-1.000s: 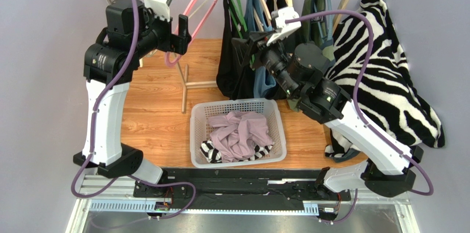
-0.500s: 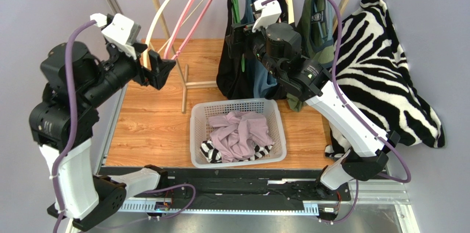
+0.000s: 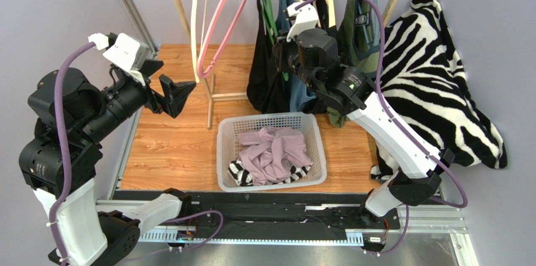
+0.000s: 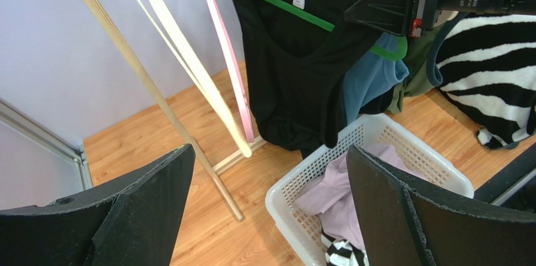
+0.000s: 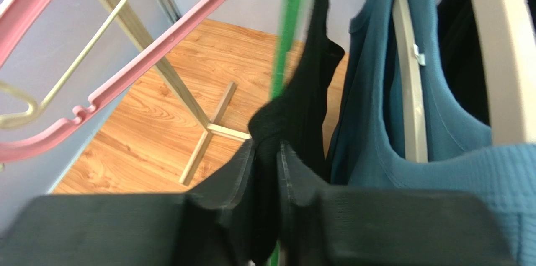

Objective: Remove the tank top from the hanger
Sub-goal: Pick up the hanger from the clothesline, then hang the tank top on the hanger.

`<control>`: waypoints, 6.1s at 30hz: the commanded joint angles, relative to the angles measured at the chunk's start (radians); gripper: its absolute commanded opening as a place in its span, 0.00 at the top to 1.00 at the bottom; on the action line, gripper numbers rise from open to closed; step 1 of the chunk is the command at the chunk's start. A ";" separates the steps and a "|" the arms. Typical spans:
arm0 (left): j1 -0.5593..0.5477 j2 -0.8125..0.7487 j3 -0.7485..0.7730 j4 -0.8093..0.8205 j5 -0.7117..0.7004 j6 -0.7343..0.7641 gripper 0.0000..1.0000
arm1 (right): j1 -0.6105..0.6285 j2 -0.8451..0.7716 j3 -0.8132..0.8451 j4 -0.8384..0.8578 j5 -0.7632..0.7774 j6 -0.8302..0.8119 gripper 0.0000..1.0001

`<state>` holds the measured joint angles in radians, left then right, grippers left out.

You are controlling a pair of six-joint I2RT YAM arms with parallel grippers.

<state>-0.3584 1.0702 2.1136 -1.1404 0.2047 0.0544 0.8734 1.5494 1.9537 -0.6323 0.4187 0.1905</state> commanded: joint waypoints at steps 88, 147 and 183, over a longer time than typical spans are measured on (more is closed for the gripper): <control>0.006 -0.098 -0.167 0.045 -0.005 0.048 0.01 | 0.230 -0.637 0.151 0.140 -0.583 -0.217 1.00; 0.006 -0.046 -0.224 -0.282 0.941 0.642 0.53 | 0.230 -0.669 -0.410 0.109 -0.768 -0.164 1.00; 0.007 -0.084 -0.201 -0.022 0.677 0.337 1.00 | 0.230 -0.675 -0.739 0.348 -0.271 -0.054 0.38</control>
<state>-0.3538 1.0046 1.8843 -1.2110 0.8551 0.4088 1.1011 0.8368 1.1954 -0.4274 0.1944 0.0921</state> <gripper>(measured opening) 0.030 0.653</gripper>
